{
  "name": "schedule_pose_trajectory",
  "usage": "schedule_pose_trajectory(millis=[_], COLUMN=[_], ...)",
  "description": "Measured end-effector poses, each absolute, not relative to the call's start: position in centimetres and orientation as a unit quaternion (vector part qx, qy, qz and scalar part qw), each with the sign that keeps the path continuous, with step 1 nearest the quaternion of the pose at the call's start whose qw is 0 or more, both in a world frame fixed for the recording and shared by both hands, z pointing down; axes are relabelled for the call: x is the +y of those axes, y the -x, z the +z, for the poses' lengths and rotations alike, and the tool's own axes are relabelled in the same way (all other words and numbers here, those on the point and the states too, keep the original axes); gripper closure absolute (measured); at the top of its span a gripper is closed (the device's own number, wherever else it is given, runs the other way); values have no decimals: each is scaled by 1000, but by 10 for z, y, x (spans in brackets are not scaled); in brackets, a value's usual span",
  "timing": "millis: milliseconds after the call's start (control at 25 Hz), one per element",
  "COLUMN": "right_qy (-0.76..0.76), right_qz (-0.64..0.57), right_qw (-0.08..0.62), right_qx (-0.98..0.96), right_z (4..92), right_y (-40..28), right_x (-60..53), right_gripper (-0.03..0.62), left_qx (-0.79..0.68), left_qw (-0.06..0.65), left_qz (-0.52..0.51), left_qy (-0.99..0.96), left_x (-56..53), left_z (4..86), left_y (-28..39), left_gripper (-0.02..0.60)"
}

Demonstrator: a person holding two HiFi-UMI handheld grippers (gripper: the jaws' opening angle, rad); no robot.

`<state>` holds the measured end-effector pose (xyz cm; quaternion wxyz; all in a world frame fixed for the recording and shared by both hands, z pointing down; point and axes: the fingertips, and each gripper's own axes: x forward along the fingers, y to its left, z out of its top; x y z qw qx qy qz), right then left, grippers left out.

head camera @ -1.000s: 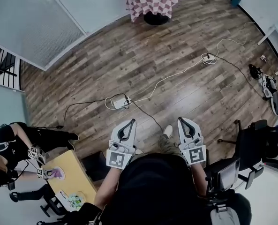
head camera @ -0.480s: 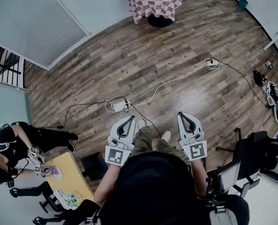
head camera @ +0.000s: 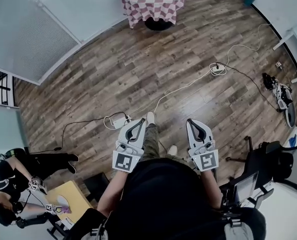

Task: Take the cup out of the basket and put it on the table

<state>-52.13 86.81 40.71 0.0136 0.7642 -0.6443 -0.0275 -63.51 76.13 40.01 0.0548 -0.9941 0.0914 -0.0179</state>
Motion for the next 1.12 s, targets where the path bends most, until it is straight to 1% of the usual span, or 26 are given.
schedule_pose_trajectory(millis=[120, 360, 560, 680, 880, 1120], right_qy=[-765, -775, -777, -777, -777, -775], right_qz=[-28, -25, -38, -42, -42, -27], right_qw=[25, 23, 21, 23, 30, 30], right_qx=[-643, -631, -628, -628, -628, -630], right_z=[405, 390, 378, 377, 378, 386], right_y=[496, 446, 418, 408, 395, 368], right_x=[833, 761, 698, 663, 618, 592], right_gripper=[582, 582, 582, 582, 582, 582], left_qx=[78, 57, 40, 22, 4, 11], left_qw=[58, 61, 72, 97, 112, 92], left_qz=[-15, -19, -22, -7, 4, -14], left_qy=[995, 996, 996, 995, 994, 996], left_x=[728, 664, 609, 580, 539, 509], left_z=[398, 389, 386, 382, 380, 390], left_y=[602, 548, 520, 505, 487, 459], left_gripper=[575, 575, 575, 575, 575, 575])
